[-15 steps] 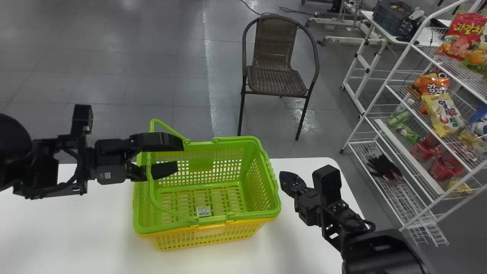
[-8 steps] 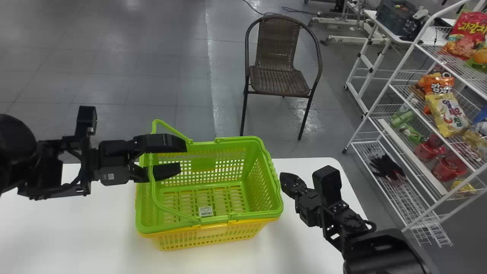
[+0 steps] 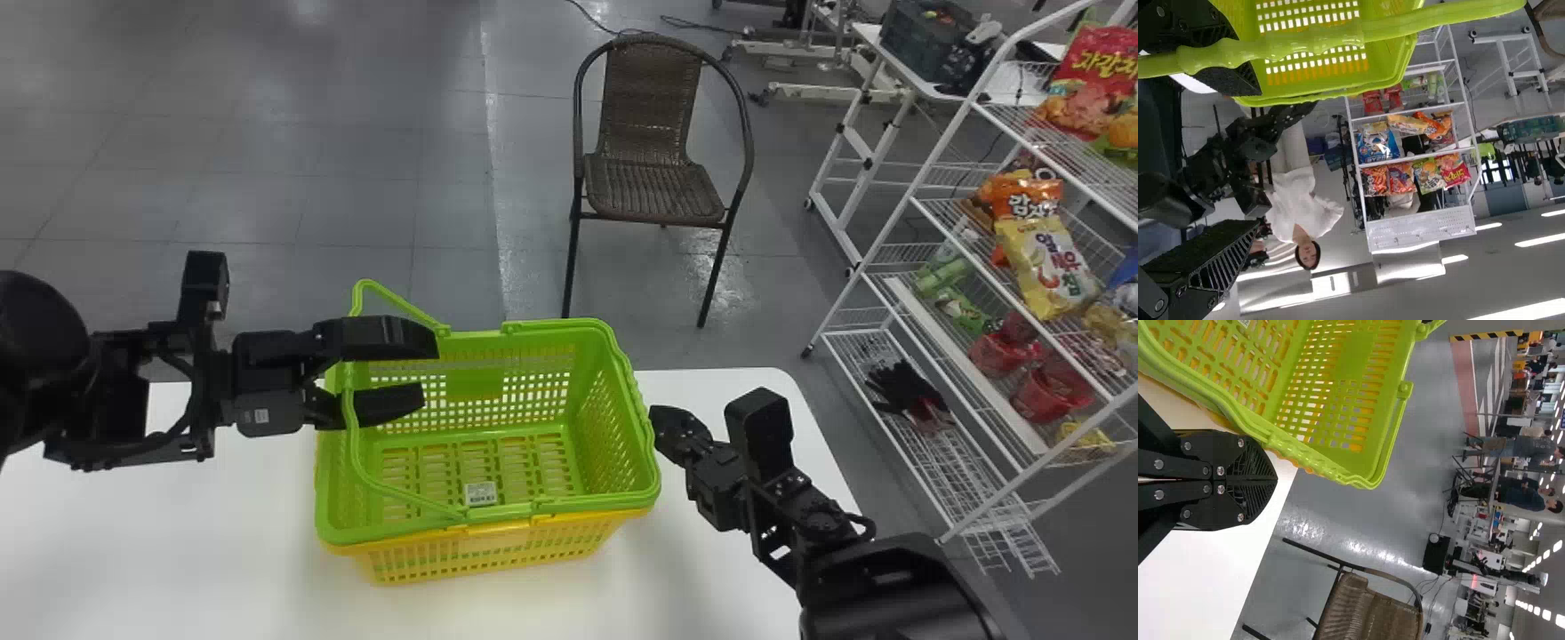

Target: Grasp handle with right gripper to insert into left gripper then lift and swing left to center

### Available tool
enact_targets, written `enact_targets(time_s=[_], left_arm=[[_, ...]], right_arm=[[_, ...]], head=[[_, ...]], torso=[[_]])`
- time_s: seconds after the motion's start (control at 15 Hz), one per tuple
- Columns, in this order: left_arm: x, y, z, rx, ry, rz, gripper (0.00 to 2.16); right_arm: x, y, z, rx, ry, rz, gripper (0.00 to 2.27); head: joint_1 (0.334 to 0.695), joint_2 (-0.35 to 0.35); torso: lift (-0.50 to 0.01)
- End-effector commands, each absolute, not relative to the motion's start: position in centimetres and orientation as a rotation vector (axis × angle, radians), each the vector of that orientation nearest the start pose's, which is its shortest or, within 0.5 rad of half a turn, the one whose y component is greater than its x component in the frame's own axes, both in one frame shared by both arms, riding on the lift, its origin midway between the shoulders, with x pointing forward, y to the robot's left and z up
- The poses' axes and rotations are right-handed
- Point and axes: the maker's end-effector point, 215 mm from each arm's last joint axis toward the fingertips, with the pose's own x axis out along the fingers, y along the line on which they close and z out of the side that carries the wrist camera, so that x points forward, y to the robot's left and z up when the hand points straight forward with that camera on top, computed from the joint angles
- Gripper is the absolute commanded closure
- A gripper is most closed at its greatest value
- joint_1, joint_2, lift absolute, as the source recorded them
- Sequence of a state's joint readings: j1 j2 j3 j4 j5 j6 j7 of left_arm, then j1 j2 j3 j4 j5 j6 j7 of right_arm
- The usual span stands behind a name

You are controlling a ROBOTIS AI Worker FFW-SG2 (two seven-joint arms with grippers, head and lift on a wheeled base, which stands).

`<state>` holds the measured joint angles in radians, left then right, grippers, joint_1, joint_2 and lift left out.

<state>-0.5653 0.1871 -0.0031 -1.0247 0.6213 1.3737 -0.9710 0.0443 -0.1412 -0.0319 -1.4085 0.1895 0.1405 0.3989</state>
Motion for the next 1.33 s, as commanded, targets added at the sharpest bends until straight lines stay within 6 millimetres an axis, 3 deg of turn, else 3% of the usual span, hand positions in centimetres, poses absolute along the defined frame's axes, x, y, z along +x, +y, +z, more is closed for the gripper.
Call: enact_targets(time_s=[0.0, 0.6, 1.27], left_arm=[[51.1, 6.8, -36.6, -1.055, 0.998, -1.046, 0.12], [50.8, 6.7, -36.4, -1.063, 1.009, -1.050, 0.13], [50.3, 5.0, -35.5, -1.052, 1.028, -1.082, 0.13]], right_arm=[[53.6, -23.8, -50.7, -0.250, 0.401, 0.350, 2.25], [53.7, -23.1, -48.4, -0.233, 0.362, 0.351, 2.25], [53.8, -21.4, -47.2, -0.224, 0.355, 0.371, 2.25]], head=[[0.695, -0.179], [0.695, -0.174], [0.695, -0.170]], torso=[[0.000], [0.000], [0.000]])
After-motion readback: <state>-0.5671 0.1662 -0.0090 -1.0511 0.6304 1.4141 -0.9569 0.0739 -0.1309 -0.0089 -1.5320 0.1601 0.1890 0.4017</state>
